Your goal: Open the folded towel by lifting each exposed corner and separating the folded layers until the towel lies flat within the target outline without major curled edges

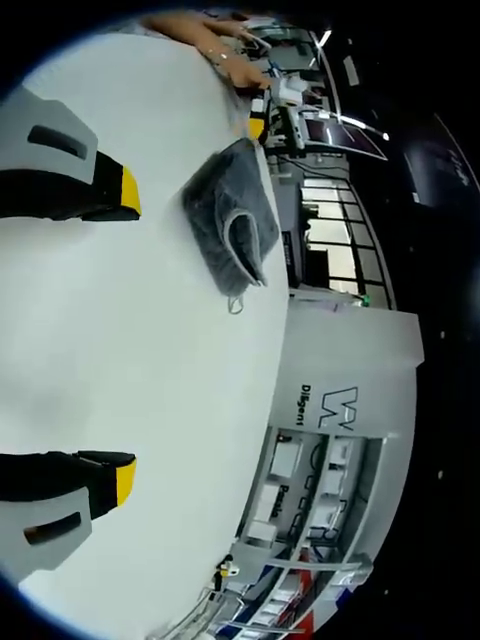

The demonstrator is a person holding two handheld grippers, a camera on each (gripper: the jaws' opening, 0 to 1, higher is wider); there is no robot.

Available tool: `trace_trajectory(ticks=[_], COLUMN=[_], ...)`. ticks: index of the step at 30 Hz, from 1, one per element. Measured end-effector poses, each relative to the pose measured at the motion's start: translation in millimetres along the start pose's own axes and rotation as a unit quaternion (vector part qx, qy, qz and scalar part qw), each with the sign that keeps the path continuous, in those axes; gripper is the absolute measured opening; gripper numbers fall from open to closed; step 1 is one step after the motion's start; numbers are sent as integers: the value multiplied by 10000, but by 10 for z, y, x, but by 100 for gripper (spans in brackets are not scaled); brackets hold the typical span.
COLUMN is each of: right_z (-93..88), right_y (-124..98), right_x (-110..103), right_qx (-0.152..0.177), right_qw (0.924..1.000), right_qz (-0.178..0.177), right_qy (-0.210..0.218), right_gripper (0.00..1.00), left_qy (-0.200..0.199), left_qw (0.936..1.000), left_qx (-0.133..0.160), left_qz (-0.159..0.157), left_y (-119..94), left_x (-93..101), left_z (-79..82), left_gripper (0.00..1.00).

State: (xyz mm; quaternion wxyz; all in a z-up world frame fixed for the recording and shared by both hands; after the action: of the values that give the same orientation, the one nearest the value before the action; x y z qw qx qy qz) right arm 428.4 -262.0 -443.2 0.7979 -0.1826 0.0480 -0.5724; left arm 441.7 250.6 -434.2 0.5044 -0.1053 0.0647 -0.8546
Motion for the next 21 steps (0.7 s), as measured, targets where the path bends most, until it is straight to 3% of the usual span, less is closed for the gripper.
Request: trace_trajectory(ticks=[6, 9, 15, 21], right_z=[-6, -13, 9, 26], right_y=[8, 12, -14, -22], right_x=[7, 25, 55, 86], right_qx=[-20, -42, 20, 124], right_qw=[10000, 10000, 9999, 9994], right_qz=[-47, -76, -28, 44], right_qy=[-36, -32, 113, 326], right_gripper=[97, 97, 99, 99], left_qy=[115, 22, 320, 293], left_qw=[9989, 9980, 9956, 9951], left_qx=[-258, -359, -546, -437], left_qz=[-373, -518, -695, -839], left_y=[74, 108, 127, 89], left_x=[135, 199, 311, 349], left_z=[-18, -39, -45, 6], left_gripper=[86, 99, 99, 99])
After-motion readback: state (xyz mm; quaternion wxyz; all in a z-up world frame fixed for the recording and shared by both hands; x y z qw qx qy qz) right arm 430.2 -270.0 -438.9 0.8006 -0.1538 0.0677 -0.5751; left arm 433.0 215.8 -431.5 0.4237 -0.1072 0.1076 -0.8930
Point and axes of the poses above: the point that each gripper's makers call its tool centre point, and the gripper's own axes: y roughly forward along the fingers, x roughly to its right, z roughly out of its top, the point moved 6 cm from there along -y, roughly backward along the fingers, and after that the axes turned 8 degrees about -z, right-handed, at the moved point
